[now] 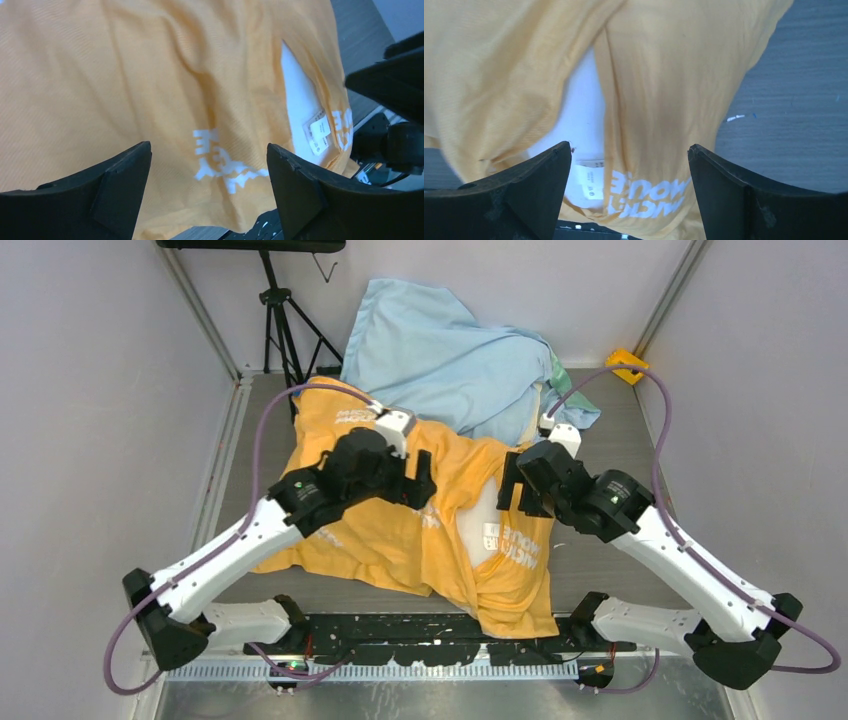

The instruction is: Remove the pillowcase from the pillow

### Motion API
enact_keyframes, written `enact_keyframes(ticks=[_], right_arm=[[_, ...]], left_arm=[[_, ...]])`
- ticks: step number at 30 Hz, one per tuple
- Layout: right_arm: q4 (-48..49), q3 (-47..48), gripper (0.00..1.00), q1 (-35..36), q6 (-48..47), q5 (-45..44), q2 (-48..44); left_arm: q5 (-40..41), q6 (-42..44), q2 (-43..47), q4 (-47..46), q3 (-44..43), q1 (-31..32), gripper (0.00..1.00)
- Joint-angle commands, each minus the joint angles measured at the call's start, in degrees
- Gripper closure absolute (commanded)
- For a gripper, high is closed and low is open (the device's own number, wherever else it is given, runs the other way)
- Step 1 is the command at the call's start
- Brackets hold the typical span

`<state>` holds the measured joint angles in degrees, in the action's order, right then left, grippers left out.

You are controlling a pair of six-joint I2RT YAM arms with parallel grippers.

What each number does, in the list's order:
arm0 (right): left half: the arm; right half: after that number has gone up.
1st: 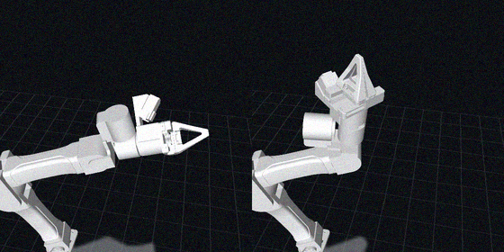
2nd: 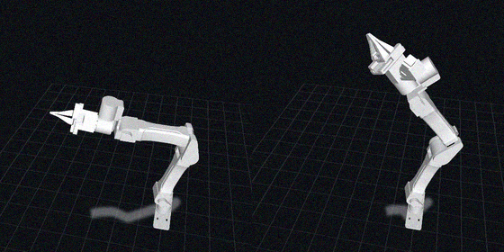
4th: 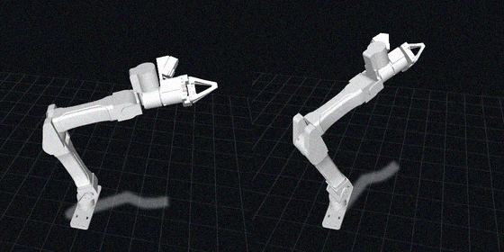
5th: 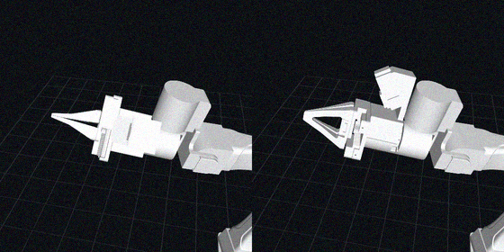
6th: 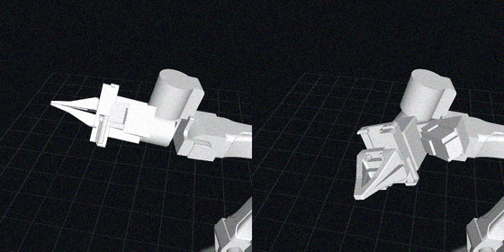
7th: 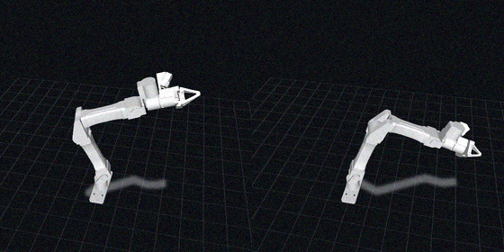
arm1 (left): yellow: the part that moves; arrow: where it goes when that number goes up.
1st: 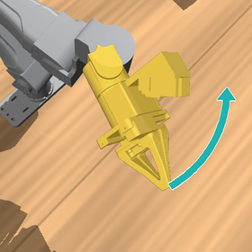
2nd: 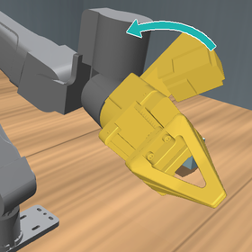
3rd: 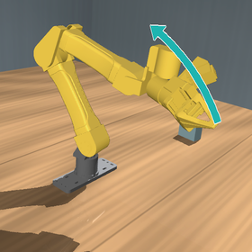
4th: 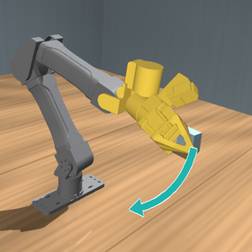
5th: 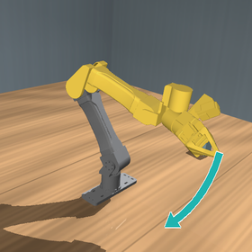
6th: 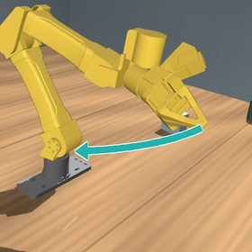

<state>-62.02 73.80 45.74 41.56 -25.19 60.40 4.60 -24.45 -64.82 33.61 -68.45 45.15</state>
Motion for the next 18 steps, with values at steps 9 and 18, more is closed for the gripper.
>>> enact_keyframes(ticks=[9,18], right_arm=[[4.6,-11.8,0.09,0.0,5.6,-1.1,1.6],[0.3,-19.3,0.57,-1.0,18.4,-11.4,-7.9]], left_arm=[[9.1,5.2,-16.0,-4.9,-8.0,13.8,0.01],[12.0,-8.2,-14.6,-1.5,4.8,2.2,0.22]])
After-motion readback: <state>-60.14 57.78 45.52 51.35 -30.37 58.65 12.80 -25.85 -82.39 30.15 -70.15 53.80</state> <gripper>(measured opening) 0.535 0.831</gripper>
